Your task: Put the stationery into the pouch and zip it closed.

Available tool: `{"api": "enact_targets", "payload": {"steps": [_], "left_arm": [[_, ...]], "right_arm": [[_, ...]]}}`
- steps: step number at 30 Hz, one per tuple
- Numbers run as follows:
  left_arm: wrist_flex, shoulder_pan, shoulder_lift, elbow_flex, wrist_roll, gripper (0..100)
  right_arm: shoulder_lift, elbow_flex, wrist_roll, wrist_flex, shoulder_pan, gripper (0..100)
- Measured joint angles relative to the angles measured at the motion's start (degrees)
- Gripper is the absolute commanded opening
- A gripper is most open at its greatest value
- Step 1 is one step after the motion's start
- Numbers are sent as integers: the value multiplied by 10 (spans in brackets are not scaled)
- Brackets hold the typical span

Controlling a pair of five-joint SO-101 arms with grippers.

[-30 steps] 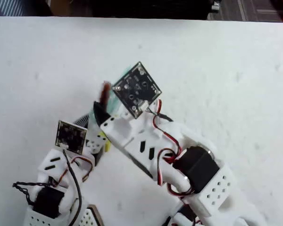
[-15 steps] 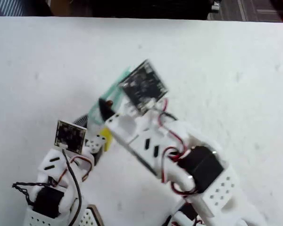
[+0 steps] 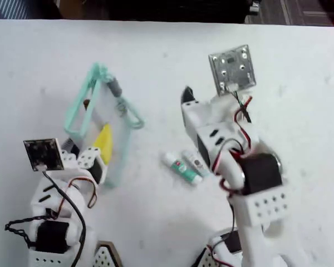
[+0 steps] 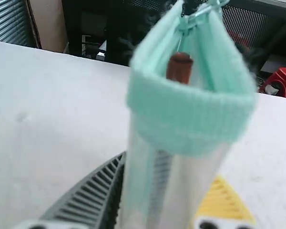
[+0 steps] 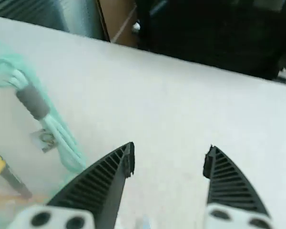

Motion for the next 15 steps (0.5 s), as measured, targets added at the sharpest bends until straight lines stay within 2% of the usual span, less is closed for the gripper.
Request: {"api": "enact_targets", "payload": {"steps": [5, 11, 15], "left_arm": [[10, 0, 0, -4, 0, 209], [11, 25, -1, -10, -55, 207], [11, 40, -2, -10, -68, 207]], "right_arm": [[26, 91, 12, 0, 26, 226], [62, 159, 66, 0, 24, 226], [88, 178, 97, 0, 23, 226]]}}
